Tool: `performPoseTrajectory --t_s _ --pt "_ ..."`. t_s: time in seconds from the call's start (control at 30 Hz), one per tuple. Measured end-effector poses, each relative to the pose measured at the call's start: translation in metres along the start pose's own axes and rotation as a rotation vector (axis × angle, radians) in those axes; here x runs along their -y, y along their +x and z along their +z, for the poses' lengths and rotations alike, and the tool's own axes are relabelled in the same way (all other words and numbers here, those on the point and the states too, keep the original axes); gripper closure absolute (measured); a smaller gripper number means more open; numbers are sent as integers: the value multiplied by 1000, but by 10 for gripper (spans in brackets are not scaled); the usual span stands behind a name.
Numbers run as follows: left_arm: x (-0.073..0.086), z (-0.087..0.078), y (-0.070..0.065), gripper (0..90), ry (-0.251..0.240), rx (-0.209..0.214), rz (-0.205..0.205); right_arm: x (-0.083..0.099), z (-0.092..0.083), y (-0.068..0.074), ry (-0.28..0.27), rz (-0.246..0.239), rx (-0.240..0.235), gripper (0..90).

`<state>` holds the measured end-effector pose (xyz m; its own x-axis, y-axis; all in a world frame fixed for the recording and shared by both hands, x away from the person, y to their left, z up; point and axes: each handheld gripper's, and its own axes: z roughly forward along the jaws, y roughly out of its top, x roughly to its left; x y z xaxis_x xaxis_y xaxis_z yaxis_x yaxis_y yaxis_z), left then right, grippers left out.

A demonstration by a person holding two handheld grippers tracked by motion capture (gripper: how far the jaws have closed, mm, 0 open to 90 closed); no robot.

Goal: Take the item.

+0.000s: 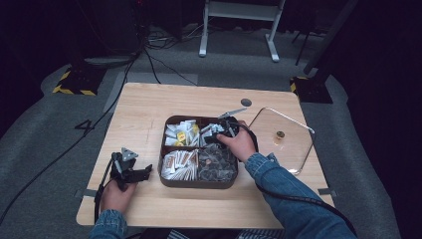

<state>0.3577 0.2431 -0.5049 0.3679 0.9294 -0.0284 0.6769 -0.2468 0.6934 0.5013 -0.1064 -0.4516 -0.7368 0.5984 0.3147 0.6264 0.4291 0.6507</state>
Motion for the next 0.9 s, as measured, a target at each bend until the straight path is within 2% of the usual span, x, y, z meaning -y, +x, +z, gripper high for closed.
performPoseTrajectory --t_s 0.07,0.43,0.9 --pt "0 0 0 177 0 0 0 0 -2 -1 -5 -8 -3 843" --pt "0 0 0 177 0 0 0 -5 -16 3 -37 -41 23 864" --pt "0 0 0 178 3 -1 -1 -12 -51 8 -100 -68 27 869"
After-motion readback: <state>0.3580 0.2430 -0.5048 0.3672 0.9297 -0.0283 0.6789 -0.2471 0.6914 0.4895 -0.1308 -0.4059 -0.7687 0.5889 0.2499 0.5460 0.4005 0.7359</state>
